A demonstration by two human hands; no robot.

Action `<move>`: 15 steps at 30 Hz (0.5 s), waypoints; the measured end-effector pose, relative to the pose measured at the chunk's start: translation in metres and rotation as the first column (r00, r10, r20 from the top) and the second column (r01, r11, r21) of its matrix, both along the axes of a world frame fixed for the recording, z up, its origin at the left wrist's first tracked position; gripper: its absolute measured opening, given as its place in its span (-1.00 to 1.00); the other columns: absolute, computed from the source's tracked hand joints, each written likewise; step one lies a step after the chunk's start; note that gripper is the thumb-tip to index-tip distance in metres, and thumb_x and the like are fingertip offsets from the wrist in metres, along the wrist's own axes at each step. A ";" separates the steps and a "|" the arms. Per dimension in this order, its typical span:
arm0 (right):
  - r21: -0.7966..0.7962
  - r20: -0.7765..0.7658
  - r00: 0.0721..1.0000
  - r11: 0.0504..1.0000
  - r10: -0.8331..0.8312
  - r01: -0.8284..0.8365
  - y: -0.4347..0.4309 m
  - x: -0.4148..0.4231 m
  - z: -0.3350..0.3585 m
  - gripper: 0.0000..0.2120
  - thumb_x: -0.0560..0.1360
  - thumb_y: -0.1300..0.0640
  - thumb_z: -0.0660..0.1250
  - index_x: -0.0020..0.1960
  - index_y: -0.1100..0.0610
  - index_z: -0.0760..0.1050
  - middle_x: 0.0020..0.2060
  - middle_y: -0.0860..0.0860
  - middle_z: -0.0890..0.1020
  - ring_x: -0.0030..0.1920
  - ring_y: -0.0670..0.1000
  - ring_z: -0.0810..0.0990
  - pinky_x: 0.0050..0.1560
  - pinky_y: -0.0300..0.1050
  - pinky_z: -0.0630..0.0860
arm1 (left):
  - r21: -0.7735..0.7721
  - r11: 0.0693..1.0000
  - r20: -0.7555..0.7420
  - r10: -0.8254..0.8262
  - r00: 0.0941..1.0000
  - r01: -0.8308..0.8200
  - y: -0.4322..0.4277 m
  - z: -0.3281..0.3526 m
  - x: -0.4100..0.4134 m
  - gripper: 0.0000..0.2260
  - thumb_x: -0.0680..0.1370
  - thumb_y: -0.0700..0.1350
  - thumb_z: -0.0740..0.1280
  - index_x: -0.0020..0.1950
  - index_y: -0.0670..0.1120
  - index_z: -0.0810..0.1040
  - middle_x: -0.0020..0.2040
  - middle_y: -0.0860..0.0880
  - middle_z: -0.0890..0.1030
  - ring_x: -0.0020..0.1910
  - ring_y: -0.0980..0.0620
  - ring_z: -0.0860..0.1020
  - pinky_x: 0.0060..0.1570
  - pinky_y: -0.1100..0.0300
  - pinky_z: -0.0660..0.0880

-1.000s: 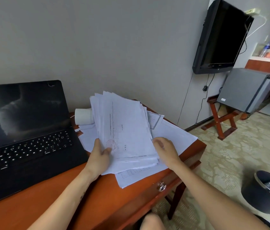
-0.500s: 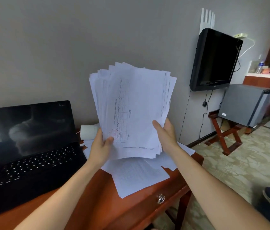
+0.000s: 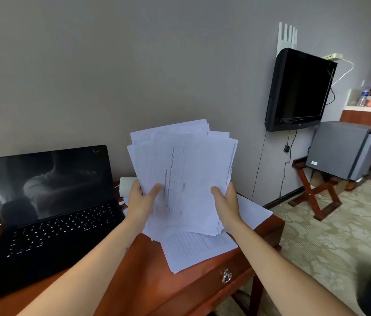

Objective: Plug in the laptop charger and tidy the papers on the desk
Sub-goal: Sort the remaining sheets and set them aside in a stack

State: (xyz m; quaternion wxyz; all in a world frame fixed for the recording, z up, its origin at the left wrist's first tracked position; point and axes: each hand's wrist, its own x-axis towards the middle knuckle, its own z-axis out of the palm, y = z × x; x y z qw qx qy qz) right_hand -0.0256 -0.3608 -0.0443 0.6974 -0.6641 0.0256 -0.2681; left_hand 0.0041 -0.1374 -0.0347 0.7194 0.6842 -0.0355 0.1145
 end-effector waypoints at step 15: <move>-0.010 0.035 0.998 0.999 0.047 -0.047 -0.006 0.003 0.019 -0.74 0.60 0.19 0.29 0.26 -0.03 0.41 0.14 -0.03 0.61 0.13 -0.01 0.61 0.12 -0.05 0.56 | -0.059 0.998 0.101 -0.018 0.995 0.024 -0.006 0.036 0.002 -0.49 0.52 0.03 0.55 0.38 -0.05 0.43 0.24 0.04 0.61 0.21 0.02 0.59 0.17 0.02 0.55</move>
